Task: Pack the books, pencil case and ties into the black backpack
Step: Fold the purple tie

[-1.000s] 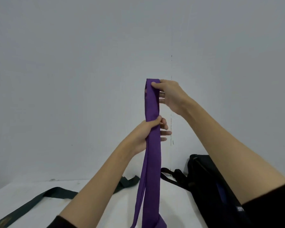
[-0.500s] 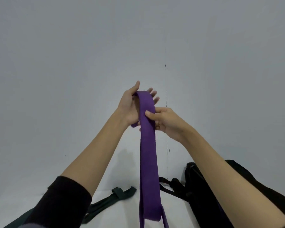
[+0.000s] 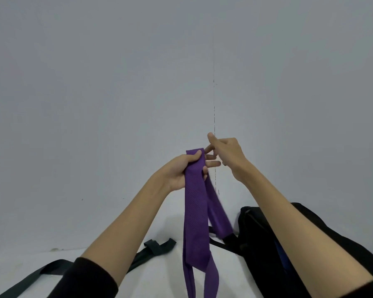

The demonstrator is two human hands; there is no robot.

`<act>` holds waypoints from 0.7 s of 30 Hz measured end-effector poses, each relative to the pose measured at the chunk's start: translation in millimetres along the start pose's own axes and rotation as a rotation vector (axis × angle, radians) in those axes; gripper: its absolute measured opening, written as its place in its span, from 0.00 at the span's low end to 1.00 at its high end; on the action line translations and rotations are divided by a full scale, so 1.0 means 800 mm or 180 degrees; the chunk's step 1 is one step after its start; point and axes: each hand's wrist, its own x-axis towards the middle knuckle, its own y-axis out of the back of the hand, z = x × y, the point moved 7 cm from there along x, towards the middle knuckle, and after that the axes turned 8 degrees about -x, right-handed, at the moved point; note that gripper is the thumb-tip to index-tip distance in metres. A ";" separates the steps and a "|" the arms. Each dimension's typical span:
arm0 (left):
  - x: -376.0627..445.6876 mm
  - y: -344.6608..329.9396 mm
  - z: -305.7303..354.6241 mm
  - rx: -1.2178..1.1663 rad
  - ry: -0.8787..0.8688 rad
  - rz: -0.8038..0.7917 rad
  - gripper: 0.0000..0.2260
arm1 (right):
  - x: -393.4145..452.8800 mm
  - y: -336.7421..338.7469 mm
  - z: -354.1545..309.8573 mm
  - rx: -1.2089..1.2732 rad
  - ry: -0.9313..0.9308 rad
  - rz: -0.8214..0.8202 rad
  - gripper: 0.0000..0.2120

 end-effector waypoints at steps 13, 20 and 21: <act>0.013 0.004 0.062 -0.0777 -0.0487 0.0388 0.11 | -0.090 -0.094 0.180 -0.1607 0.0062 -0.1759 0.15; 0.002 0.023 0.084 -0.1055 -0.0682 0.0414 0.10 | -0.083 -0.087 0.204 -0.0380 -0.0580 -0.1177 0.09; 0.001 0.024 0.084 -0.1079 -0.0677 0.0417 0.10 | -0.085 -0.091 0.201 -0.0284 -0.0545 -0.1306 0.09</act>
